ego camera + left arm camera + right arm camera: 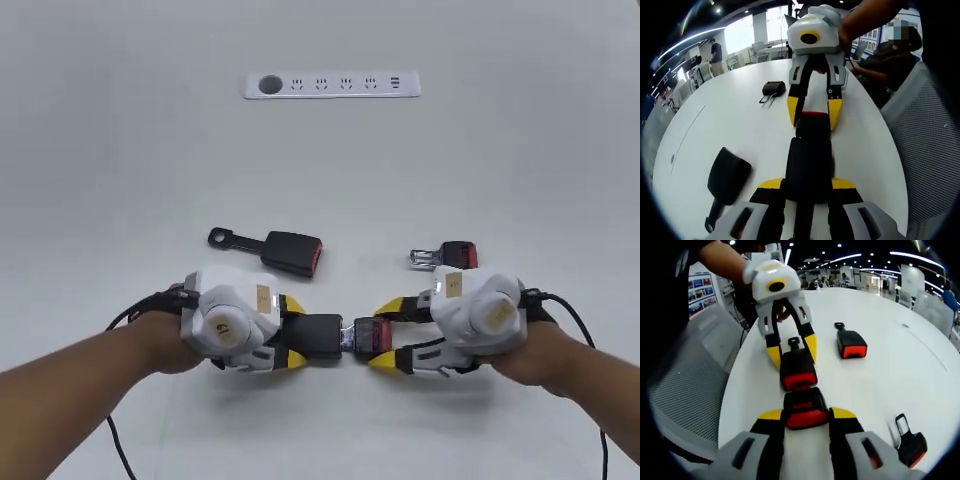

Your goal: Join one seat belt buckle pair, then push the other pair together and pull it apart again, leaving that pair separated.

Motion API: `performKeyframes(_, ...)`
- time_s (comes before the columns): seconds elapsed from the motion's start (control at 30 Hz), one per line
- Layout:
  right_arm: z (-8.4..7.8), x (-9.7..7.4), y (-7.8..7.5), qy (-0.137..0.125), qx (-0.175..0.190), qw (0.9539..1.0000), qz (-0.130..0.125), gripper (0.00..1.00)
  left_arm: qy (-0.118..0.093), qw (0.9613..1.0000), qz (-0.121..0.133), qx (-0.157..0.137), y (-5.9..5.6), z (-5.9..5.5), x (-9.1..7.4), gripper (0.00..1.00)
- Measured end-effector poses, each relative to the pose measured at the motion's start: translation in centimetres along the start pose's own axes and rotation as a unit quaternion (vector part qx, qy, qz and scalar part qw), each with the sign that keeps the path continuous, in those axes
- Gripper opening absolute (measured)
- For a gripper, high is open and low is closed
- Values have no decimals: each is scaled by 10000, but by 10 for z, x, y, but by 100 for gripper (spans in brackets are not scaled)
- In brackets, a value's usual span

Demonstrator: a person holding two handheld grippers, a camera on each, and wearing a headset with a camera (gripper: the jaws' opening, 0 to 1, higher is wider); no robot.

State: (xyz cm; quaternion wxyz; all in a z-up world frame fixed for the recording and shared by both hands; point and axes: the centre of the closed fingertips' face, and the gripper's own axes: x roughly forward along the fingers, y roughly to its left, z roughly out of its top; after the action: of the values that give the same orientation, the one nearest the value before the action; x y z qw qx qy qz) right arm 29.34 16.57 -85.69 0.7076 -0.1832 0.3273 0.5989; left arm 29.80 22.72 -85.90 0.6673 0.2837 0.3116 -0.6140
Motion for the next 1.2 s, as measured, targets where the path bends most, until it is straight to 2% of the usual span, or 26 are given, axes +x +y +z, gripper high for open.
performKeyframes(0.33,4,4,-1,-49,80,9998,-192,35,-14,10000,-27,2,0,0,-1,34)
performKeyframes(0.9,4,5,-1,-36,103,9997,-239,35,-33,9999,-102,73,-1,0,-3,34)
performKeyframes(1.2,4,5,-2,-59,-6,9998,-167,35,-63,9996,-193,180,-2,-1,-3,34)
